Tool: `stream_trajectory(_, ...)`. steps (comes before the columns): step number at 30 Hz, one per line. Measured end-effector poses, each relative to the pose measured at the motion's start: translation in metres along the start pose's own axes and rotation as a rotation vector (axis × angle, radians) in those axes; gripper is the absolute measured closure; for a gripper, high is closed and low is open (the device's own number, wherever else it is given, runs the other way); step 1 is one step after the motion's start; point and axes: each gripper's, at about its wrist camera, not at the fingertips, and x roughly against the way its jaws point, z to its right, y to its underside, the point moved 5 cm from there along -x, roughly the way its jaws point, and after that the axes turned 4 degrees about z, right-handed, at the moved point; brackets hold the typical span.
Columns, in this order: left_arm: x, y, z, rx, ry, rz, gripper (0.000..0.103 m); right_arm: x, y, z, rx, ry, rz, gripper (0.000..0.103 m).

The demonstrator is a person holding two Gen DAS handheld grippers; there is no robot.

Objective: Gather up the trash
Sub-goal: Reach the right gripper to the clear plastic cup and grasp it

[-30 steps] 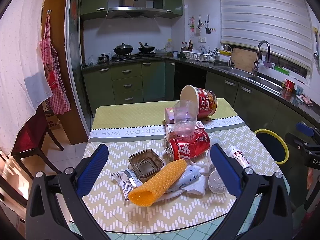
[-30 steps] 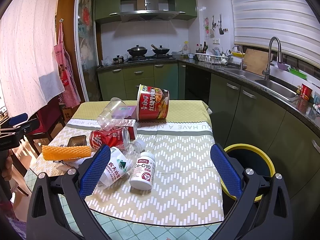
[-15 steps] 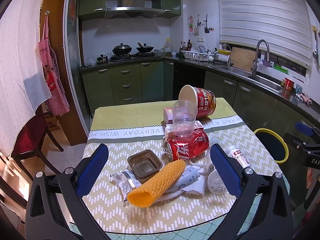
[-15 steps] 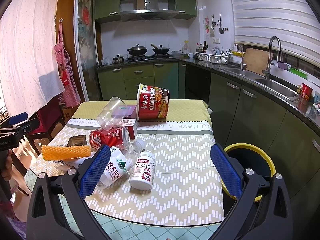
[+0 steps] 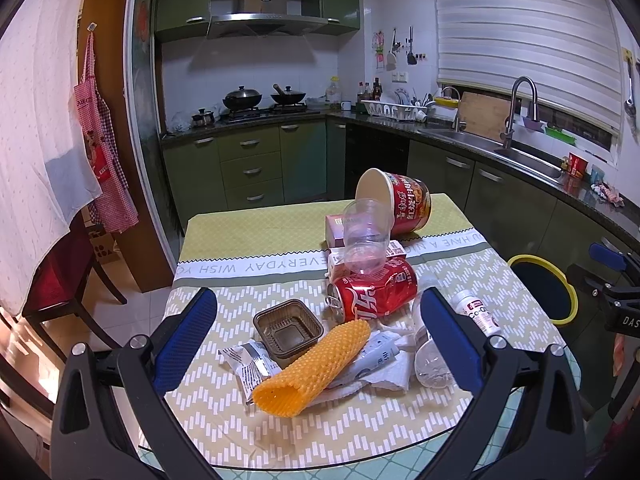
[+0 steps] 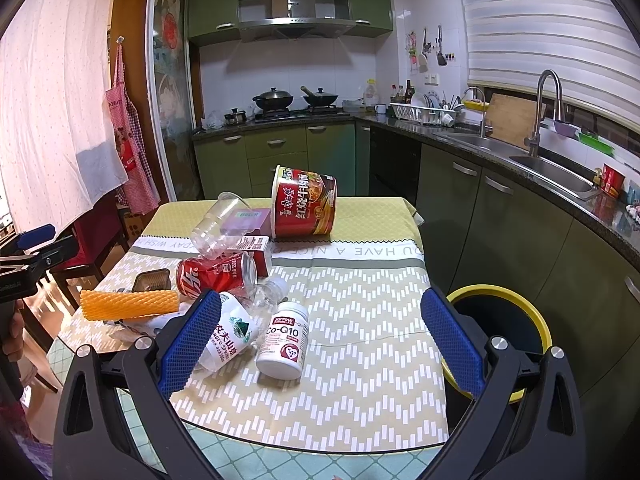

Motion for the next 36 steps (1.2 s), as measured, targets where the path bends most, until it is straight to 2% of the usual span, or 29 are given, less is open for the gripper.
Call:
stream_trajectory(6,-0.013,0.0,0.001,-0.006,0.005,-0.017,0.006,-0.01,0.002,0.002,-0.009,-0.006,-0.021,0.005)
stream_trajectory(10,-0.028,-0.011,-0.006,-0.009,0.015,-0.014,0.006,-0.027,-0.005,0.006,-0.001,-0.012,-0.052,0.005)
stream_trajectory(19,-0.076,-0.047,-0.022,-0.004,0.039,-0.008,0.006,-0.083,-0.046,-0.001,-0.01,-0.059,-0.089,0.005)
stream_trajectory(23,-0.096,-0.065,-0.027,-0.015,0.047,0.004,0.006,-0.116,-0.063,-0.028,0.022,-0.195,-0.115,0.005)
stream_trajectory(26,-0.111,-0.077,-0.034,-0.007,0.049,0.014,0.006,-0.133,-0.072,-0.055,0.094,-0.366,-0.13,0.005)
stream_trajectory(30,-0.126,-0.082,-0.04,0.0,0.055,0.014,0.006,-0.151,-0.073,-0.094,0.348,-0.592,-0.139,0.005)
stream_trajectory(34,-0.136,-0.08,-0.045,0.001,0.053,0.002,0.006,-0.181,-0.066,-0.116,0.477,-0.657,-0.214,0.005)
stream_trajectory(36,-0.14,-0.079,-0.047,0.005,0.049,0.0,0.006,-0.194,-0.068,-0.116,0.47,-0.67,-0.233,0.005)
